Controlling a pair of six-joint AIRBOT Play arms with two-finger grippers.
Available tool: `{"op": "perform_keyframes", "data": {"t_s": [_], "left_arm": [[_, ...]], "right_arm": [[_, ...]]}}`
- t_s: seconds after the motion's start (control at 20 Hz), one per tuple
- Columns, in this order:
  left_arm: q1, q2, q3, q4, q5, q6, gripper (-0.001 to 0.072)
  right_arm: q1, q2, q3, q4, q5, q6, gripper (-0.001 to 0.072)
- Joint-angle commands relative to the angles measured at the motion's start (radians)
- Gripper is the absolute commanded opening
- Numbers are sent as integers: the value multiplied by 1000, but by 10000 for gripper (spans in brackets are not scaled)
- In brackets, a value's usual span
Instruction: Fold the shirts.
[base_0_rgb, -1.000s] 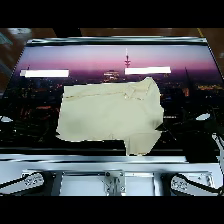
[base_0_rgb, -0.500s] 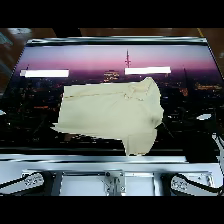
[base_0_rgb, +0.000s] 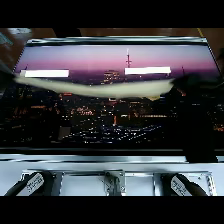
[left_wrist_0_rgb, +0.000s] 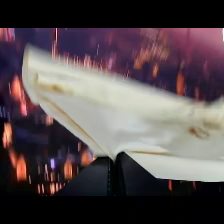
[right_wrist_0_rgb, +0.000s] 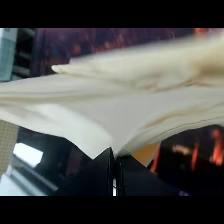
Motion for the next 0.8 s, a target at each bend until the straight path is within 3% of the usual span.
{"op": "perform_keyframes", "data": {"t_s": [0.0, 0.15, 0.35, 0.4, 0.5, 0.75], "left_arm": [[1, 159, 346, -59, 294, -15, 35], [1, 227, 540, -45, 348, -16, 35], [1, 356, 596, 205, 134, -186, 35], [1, 391, 596, 293, 78, -230, 35], [-4, 441, 596, 433, -7, -238, 35], [-148, 424, 528, 486, -243, -140, 35]], "right_arm": [[0, 156, 402, -74, -141, 18, 61], [0, 252, 656, -315, -231, 129, 62], [0, 386, 747, -448, -164, 287, 61], [-1, 416, 747, -459, -100, 295, 61], [-1, 449, 747, -478, 45, 323, 61], [-1, 438, 744, -671, 449, 415, 61]]}}
